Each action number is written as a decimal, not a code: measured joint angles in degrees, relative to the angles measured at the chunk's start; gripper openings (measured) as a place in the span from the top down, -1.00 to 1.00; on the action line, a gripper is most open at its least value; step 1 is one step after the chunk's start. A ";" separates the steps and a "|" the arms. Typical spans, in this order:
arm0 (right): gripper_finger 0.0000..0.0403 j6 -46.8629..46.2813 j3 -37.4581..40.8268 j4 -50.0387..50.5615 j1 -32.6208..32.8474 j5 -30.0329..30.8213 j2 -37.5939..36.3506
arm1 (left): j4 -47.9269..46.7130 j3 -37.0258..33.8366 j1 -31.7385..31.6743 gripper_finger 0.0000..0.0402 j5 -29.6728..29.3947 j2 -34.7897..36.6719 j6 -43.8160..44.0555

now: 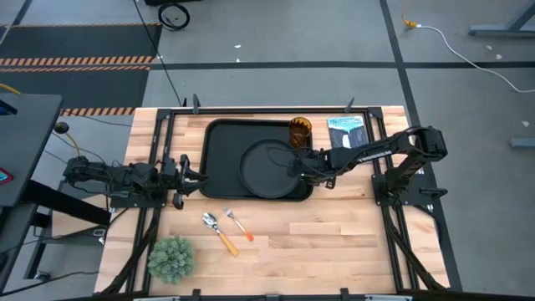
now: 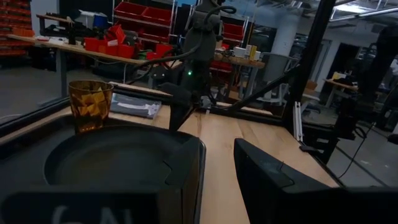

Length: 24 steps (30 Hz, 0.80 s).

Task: Pick and place plate/cup/fork/spoon on tray
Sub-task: Put the black plate on the black tray below the brown cup

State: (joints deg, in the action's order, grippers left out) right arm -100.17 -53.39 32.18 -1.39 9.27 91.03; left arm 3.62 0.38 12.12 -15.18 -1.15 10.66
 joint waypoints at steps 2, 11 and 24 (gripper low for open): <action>0.55 1.24 0.00 2.52 0.02 0.07 -1.54 | 0.09 0.00 0.00 0.45 -0.04 0.00 -0.13; 0.55 13.82 0.00 0.21 1.12 7.30 -6.22 | 0.82 -0.02 0.00 0.45 -0.18 -0.02 -1.70; 0.55 30.51 -0.02 -7.50 0.81 8.55 2.81 | 3.73 -0.02 -0.02 0.45 -3.66 -0.02 -3.85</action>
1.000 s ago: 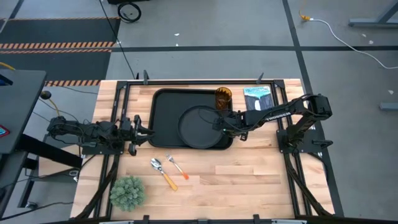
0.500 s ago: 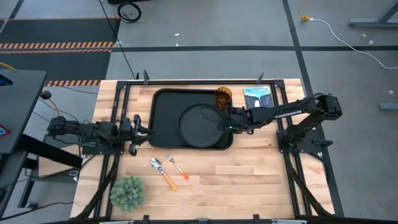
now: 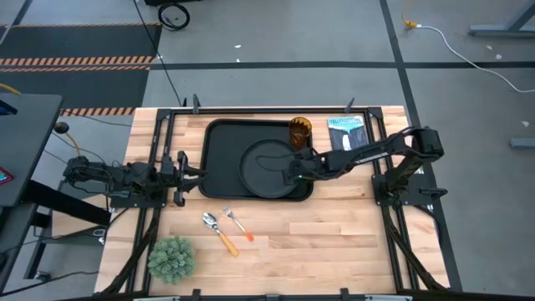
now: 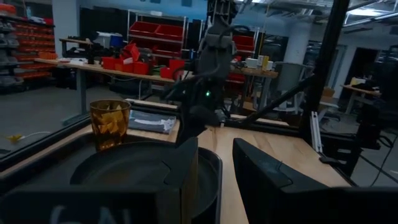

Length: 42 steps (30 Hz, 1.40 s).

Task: Pick and place plate/cup/fork/spoon on tray
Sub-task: Put the black plate on the black tray below the brown cup, then put the orange fork on the black tray on the left side of the black plate

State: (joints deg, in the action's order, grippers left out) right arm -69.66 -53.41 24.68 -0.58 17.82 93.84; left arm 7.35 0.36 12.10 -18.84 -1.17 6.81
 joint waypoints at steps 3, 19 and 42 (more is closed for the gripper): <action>0.55 -0.70 0.00 2.28 0.02 0.17 -0.05 | 0.11 0.00 -0.04 0.45 -0.26 0.00 0.00; 0.55 -0.11 -0.09 6.09 0.02 0.60 -1.62 | 4.79 0.00 -0.04 0.45 -1.54 0.04 -1.16; 0.55 69.95 -2.54 -28.64 6.18 13.78 -2.05 | 5.26 0.00 -0.04 0.45 -2.47 -0.72 -3.06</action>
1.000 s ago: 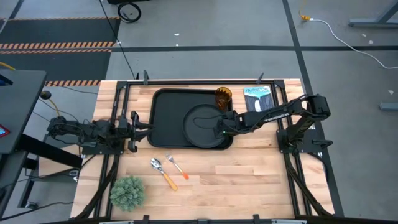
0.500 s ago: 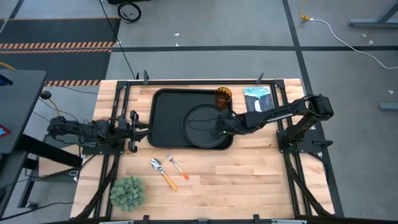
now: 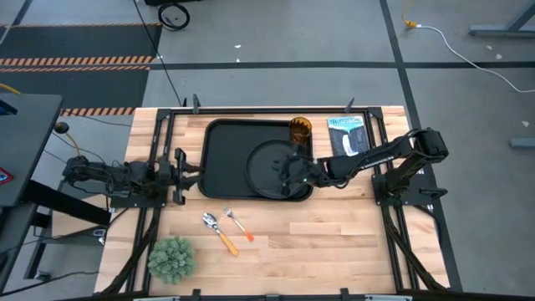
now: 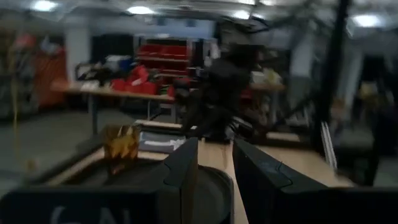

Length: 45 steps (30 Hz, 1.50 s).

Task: Pick and place plate/cup/fork/spoon on tray
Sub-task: Put the orange fork on the black tray on the left side of the black plate

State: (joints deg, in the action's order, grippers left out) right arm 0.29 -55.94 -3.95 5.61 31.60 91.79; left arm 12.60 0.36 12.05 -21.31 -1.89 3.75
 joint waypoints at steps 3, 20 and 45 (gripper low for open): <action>0.55 8.60 0.00 -6.52 -0.10 -6.78 0.00 | -1.15 0.00 0.00 0.45 -2.33 0.00 10.66; 0.55 5.32 -0.81 -10.46 2.60 -16.73 0.39 | -2.17 0.00 0.11 0.45 -3.50 0.00 21.97; 0.55 -5.04 -27.64 1.36 7.30 -14.14 21.78 | -6.94 0.00 0.15 0.45 7.63 0.02 7.15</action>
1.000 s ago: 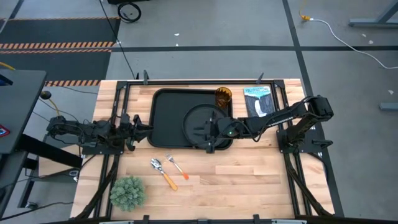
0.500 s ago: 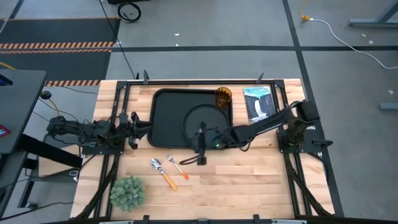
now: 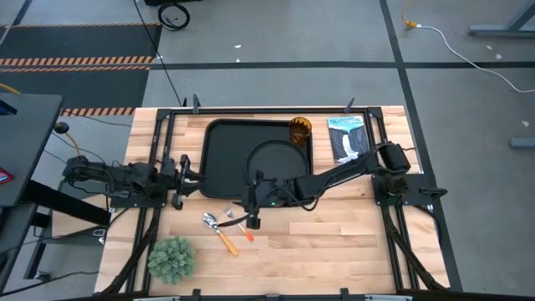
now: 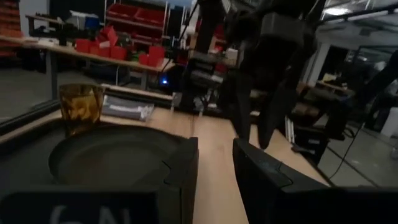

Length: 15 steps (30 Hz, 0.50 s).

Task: Pick and place plate/cup/fork/spoon on tray
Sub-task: Put the orange fork on the black tray on the left side of the black plate

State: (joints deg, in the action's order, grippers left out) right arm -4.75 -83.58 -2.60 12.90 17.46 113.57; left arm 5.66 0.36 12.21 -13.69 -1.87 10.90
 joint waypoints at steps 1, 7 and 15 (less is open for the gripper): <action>0.55 -1.00 -0.02 -0.22 0.16 0.41 -0.04 | -0.63 0.00 0.00 0.45 0.01 0.00 0.05; 0.55 -7.50 -0.01 -0.27 1.55 3.64 -0.12 | -1.54 0.00 0.00 0.45 0.08 0.00 0.46; 0.55 -14.74 0.21 -7.25 4.61 8.26 6.26 | -1.56 0.01 -0.02 0.45 0.05 0.00 2.29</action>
State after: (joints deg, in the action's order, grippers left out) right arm -19.49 -83.37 -9.85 17.52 25.72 119.83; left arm 4.10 0.37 12.19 -13.63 -1.87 13.19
